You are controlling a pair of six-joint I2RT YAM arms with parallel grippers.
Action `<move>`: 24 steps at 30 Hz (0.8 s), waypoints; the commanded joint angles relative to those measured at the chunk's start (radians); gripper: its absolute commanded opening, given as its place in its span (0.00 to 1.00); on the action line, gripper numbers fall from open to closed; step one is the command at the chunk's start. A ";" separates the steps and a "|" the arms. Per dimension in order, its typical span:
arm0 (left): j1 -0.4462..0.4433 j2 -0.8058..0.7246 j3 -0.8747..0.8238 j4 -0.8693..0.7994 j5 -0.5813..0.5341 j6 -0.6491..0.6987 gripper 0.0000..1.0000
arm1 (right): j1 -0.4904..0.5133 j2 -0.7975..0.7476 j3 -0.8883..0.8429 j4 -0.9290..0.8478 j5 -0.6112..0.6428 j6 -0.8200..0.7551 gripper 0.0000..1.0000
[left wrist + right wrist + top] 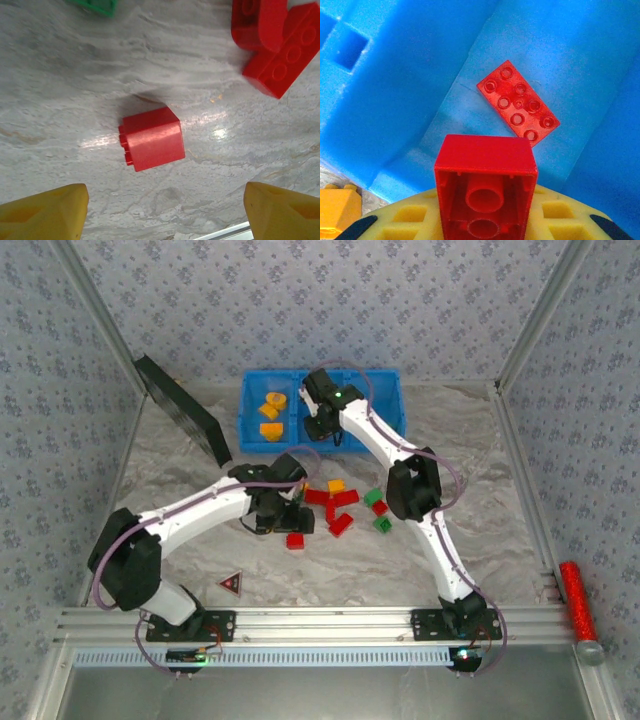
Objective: Sort the legos into containers by color
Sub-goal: Place the lego in the container, then pick up the lego from the middle-left of the table.
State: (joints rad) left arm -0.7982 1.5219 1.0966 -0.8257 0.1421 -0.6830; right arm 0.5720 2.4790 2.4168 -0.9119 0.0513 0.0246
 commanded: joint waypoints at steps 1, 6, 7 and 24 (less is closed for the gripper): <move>-0.030 0.042 0.005 0.002 -0.019 -0.038 0.81 | 0.005 0.013 0.018 0.007 -0.028 -0.020 0.38; -0.048 0.088 0.004 0.004 -0.022 -0.053 0.81 | 0.007 -0.016 -0.006 0.013 -0.036 -0.021 0.51; -0.049 0.093 0.000 0.009 -0.022 -0.055 0.81 | 0.006 -0.030 -0.016 0.016 -0.036 -0.020 0.54; -0.053 0.206 -0.016 0.064 -0.005 -0.038 0.64 | -0.060 -0.567 -0.536 0.036 0.003 0.086 0.64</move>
State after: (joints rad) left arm -0.8448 1.7115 1.0889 -0.7753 0.1352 -0.7269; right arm 0.5510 2.0327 1.9823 -0.8581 0.0280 0.0563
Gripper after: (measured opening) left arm 0.652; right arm 0.637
